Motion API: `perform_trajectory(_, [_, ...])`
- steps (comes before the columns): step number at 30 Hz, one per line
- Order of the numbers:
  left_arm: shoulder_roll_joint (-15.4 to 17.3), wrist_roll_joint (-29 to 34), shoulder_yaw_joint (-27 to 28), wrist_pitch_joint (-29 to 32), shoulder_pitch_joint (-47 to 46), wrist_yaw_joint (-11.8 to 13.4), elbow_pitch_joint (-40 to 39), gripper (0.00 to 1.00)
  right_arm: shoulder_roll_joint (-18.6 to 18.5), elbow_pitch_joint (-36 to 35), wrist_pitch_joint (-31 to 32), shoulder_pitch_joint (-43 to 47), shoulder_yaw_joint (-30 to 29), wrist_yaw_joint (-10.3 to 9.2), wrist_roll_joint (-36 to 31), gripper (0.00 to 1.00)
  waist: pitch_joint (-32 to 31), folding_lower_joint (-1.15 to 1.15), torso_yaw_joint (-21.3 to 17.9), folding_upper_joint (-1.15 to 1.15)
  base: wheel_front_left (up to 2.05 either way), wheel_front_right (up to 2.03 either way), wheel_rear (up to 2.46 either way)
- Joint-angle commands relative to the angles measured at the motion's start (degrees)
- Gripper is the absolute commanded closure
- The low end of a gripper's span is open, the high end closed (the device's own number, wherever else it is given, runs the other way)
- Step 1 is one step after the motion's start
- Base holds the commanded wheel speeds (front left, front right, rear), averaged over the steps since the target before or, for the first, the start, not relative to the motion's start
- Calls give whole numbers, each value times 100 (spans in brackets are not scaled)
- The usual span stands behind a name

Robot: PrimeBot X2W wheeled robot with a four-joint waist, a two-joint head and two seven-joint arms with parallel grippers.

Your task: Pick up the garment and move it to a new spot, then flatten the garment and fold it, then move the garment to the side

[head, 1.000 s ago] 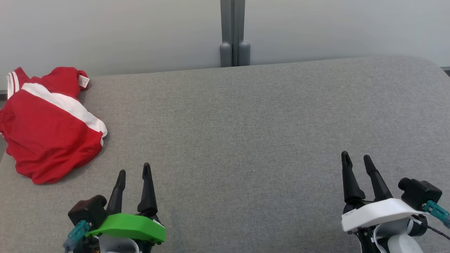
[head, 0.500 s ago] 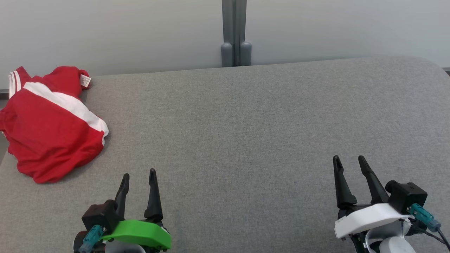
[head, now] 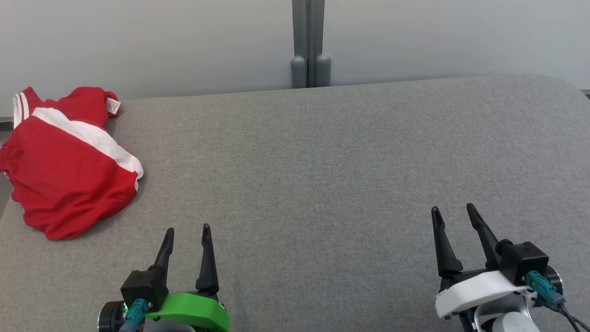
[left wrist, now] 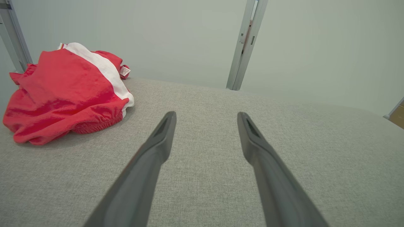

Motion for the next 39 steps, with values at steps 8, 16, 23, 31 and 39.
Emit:
perform_trajectory(8, [41, 286, -52, -121, 123, 90, 20, 0, -28, 24, -119, 70, 36, 0, -420, 0, -34, 0, 18, 0, 0, 0, 0])
perform_trajectory(16, [43, 490, -115, -206, 173, 108, 66, 0, -29, 39, -202, 94, 46, 0, -719, 0, -55, 0, 39, 0, 0, 0, 0])
perform_trajectory(23, [43, 453, -96, -195, 177, 65, 98, 0, -28, 82, -203, 82, 29, 0, -686, 0, -52, 0, 41, 0, 0, 0, 0])
perform_trajectory(31, [42, 387, -75, -195, 160, 55, 120, 0, -28, 125, -203, 60, 35, 0, -666, 0, -49, 0, 44, 0, 0, 0, 0])
perform_trajectory(39, [42, 364, -107, -195, 105, 45, 140, 0, -27, 124, -203, 87, -4, 0, -696, 0, -28, 0, 128, 0, 0, 0, 0])
